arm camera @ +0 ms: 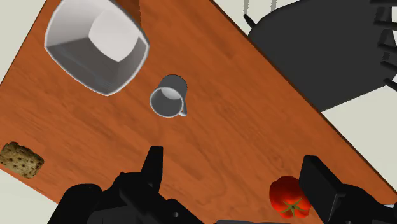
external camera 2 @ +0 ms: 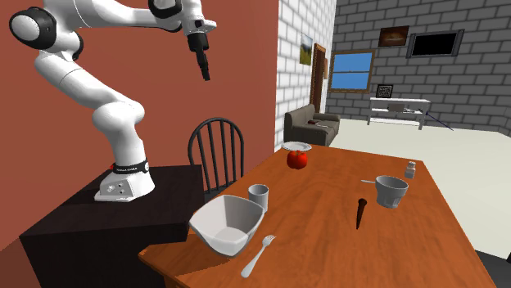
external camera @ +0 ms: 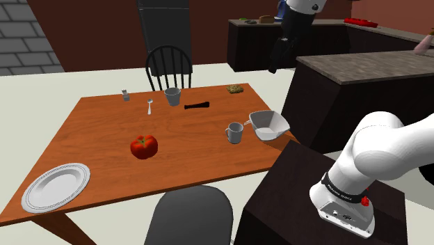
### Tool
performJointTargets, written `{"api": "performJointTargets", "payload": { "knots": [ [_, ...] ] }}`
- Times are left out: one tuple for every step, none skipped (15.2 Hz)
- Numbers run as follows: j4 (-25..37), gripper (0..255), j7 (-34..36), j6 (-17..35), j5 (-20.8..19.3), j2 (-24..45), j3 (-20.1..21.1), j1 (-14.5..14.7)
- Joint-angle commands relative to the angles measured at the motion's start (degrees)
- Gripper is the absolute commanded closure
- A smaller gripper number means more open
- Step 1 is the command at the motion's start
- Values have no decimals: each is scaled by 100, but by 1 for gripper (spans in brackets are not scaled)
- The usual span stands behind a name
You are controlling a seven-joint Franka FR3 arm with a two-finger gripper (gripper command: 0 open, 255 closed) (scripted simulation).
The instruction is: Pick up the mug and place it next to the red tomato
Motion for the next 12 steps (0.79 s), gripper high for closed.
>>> {"api": "performJointTargets", "payload": {
  "knots": [
    [0,0,0,0,0,0,0,0],
    [-113,0,-57,164,-17,74,-63,-14],
    [-220,0,-114,329,-34,155,-126,-29],
    [-319,0,-171,496,-49,244,-189,-45],
    [-413,0,-228,663,-65,341,-251,-61],
    [-499,0,-286,831,-80,446,-314,-77],
    [-578,0,-344,1000,-94,560,-377,-93],
    [-651,0,-402,1170,-107,681,-439,-108],
    [-716,0,-461,1340,-118,809,-500,-124],
    [-774,0,-520,1511,-128,946,-562,-139],
    [-825,0,-580,1681,-137,1090,-625,-151],
    [-868,0,-641,1852,-142,1242,-687,-164]
  ]
}}
